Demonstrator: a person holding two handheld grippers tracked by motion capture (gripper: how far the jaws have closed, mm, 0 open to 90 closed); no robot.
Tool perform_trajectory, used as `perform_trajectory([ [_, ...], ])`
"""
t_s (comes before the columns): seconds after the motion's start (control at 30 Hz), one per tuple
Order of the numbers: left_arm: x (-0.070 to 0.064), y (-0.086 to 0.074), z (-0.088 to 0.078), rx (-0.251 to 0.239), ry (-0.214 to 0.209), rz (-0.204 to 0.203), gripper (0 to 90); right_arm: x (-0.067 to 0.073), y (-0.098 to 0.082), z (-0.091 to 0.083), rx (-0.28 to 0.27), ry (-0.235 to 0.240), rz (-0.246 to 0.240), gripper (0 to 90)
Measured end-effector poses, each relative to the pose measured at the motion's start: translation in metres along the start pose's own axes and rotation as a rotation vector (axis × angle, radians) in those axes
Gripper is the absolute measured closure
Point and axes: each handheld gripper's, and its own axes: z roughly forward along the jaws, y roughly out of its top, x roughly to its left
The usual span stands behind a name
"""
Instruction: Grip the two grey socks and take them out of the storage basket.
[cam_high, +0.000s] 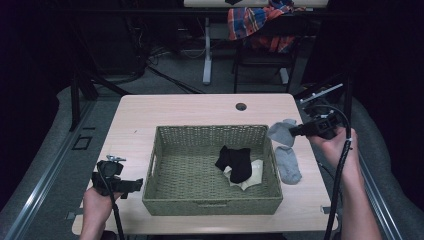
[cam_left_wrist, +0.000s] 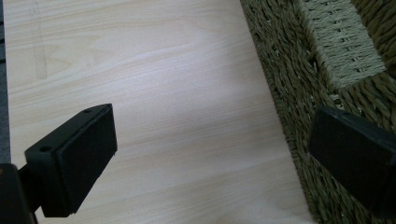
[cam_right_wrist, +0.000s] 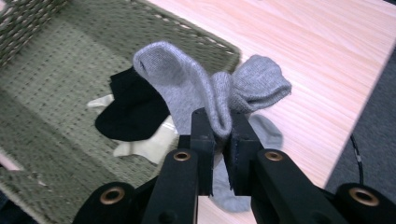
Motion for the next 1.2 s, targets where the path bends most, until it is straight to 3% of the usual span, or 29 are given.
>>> perform_trajectory([
  [0.2, 0.0, 0.0, 0.0, -0.002, 0.002, 0.0, 1.6, -0.018, -0.007, 0.001, 0.021, -0.033, 0.04, 83.5],
  [0.37, 0.0, 0.0, 0.0, -0.002, 0.002, 0.0, 1.6, -0.036, -0.016, 0.01, 0.048, -0.032, 0.095, 83.8],
  [0.57, 0.0, 0.0, 0.0, -0.003, 0.002, 0.0, 1.7, -0.046, -0.021, 0.023, 0.081, -0.032, 0.129, 83.9],
  [0.87, 0.0, 0.0, 0.0, -0.002, 0.002, 0.0, 1.7, -0.053, -0.025, 0.038, 0.143, -0.053, 0.138, 83.9],
  [1.2, 0.0, 0.0, 0.0, -0.001, 0.003, 0.001, 1.7, -0.052, -0.028, 0.059, 0.221, -0.037, 0.125, 83.9],
])
